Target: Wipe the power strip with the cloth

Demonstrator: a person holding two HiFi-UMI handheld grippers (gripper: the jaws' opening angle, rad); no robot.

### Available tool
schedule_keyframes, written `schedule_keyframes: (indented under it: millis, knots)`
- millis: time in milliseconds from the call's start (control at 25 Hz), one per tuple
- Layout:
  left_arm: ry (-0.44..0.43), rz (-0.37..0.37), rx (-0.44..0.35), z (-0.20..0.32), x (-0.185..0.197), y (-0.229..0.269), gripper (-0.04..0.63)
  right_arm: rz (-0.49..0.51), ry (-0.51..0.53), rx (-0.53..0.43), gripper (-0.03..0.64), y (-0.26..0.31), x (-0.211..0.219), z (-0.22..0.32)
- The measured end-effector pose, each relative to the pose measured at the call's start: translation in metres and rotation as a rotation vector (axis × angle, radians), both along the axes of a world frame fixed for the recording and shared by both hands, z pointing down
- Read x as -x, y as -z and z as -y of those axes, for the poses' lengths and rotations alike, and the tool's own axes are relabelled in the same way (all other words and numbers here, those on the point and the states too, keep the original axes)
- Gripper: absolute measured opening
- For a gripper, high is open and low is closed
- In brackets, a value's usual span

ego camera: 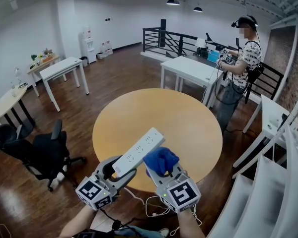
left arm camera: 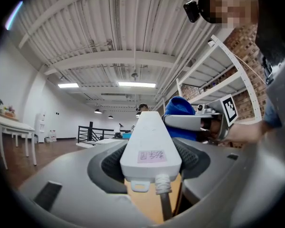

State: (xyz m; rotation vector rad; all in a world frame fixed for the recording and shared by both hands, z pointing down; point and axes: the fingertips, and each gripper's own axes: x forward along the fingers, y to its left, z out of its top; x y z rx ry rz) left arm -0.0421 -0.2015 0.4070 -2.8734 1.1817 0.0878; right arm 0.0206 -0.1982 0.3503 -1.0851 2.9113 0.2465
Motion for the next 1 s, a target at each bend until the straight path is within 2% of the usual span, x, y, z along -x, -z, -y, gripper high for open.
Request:
schedule_keyframes:
  millis: [120,240,400,560,760,1000]
  knots:
    - [-0.003,0.002,-0.008,-0.003,0.0,0.001,0.291,0.009,-0.053,-0.068,0.054,0.012,-0.022,0.016]
    - [-0.005,0.005,-0.008,-0.005,-0.002,0.001,0.291,-0.002,-0.091,-0.03,0.055,0.019,-0.039,0.026]
    - [-0.005,0.01,-0.014,-0.007,-0.002,0.001,0.291,0.019,-0.171,-0.096,0.055,0.035,-0.067,0.045]
    - [-0.008,0.021,-0.021,-0.01,-0.004,0.002,0.291,0.058,-0.222,-0.1,0.054,0.047,-0.081,0.049]
    - [-0.004,0.021,-0.023,-0.01,-0.006,0.002,0.291,0.068,-0.196,-0.089,0.054,0.038,-0.069,0.038]
    - [0.002,0.019,-0.022,-0.008,-0.006,0.004,0.291,0.049,-0.105,-0.047,0.054,0.016,-0.03,0.011]
